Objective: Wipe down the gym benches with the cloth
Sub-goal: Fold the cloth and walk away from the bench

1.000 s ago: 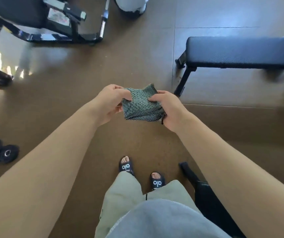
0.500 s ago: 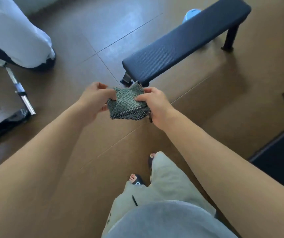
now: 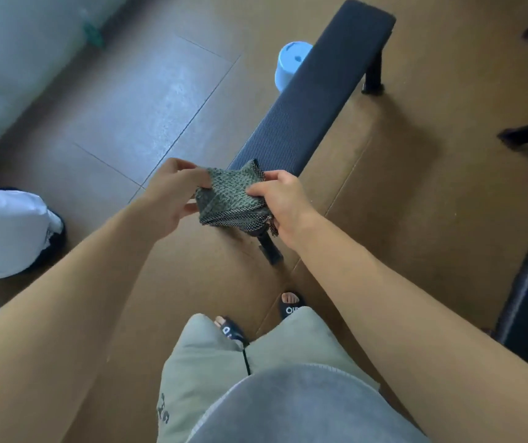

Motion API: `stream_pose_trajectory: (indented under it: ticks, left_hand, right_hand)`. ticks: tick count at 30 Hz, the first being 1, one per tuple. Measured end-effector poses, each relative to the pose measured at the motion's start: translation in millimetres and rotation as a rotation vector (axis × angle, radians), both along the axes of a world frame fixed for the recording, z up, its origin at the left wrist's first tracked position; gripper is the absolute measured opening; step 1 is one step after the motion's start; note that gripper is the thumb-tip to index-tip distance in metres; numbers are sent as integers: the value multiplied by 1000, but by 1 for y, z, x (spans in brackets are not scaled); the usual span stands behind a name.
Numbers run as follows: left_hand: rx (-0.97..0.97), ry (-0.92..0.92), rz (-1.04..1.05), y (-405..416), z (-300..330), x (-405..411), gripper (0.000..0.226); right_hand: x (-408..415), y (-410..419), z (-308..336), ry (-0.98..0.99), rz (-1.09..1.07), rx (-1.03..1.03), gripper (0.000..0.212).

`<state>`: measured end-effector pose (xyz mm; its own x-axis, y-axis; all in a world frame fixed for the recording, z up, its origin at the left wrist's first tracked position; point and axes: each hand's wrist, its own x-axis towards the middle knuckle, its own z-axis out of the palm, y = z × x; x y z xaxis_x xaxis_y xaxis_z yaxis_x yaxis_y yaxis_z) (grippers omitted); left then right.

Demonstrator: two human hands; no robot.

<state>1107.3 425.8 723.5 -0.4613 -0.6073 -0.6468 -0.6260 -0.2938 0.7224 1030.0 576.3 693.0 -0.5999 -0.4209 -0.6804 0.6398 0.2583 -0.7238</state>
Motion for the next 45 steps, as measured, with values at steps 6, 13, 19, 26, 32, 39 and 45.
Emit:
stream_pose_trajectory:
  ticks: [6,13,19,26,32,39,45]
  left_hand:
    - [-69,4,-189,-126,5,-54,30]
    - [-163,19,-392,-275,6,-102,31]
    - [-102,48,-575,-338,22,-154,32]
    - [-120,63,-689,-383,32,-230,31]
    - [-65,31,-685,-433,42,-301,33]
    - [-13,38,-788,-486,17,-420,42]
    - [65,-16,-942,-514,-25,-545,45]
  right_hand:
    - [-29,-114,-4,17,-170,-19,38]
    - [-41,-257,-2,8,-425,-67,36]
    - [-67,-312,15,-30,-585,-57,28]
    - [-140,-361,12,-51,-695,-107,24]
    - [-212,-411,20,-91,-713,-128,33]
    - [-319,-457,2,-50,-740,-59,31]
    - [-414,-485,-21,-51,-854,28,28]
